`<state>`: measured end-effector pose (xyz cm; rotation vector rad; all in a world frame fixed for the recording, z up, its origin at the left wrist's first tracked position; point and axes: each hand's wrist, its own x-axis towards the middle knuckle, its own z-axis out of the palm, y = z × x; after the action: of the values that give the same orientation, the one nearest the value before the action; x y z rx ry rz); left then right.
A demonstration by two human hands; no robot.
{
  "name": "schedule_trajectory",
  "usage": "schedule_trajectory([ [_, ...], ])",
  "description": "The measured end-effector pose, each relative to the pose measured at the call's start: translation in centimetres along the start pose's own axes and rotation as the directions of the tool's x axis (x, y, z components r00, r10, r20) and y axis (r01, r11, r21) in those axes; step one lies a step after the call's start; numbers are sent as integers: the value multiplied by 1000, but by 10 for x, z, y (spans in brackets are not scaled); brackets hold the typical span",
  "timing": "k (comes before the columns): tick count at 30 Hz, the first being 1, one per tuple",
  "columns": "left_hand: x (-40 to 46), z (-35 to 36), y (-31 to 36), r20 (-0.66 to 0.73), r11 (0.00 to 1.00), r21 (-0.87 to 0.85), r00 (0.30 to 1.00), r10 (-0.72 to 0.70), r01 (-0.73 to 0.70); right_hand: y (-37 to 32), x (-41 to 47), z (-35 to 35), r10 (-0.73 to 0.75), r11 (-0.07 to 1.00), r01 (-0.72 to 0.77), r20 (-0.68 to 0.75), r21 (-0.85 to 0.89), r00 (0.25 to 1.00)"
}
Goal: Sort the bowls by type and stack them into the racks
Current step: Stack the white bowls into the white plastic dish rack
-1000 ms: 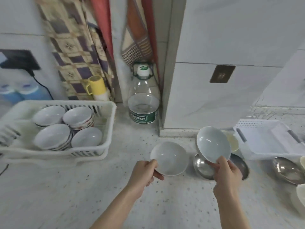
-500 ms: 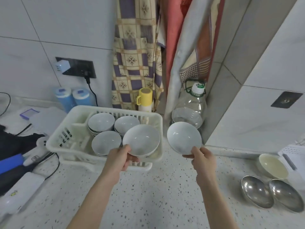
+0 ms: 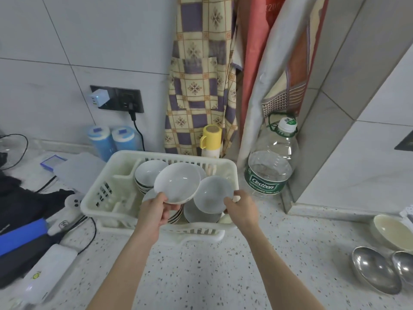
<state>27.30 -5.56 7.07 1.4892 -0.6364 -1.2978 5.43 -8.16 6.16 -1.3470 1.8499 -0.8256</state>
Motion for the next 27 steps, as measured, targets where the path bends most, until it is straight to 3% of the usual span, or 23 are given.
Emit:
schedule_trajectory([
  [11,21,-6,-17,23,996,-86,999,40,-38,8,-1,25,-111,948,63,-138,-312,984],
  [21,33,-19,-28,87,984,-178,996,3,12,12,4,16,-104,962,98,-11,-255,995],
  [27,40,-23,-35,57,982,-189,998,-13,24,9,9,14,-45,963,58,54,-263,998],
])
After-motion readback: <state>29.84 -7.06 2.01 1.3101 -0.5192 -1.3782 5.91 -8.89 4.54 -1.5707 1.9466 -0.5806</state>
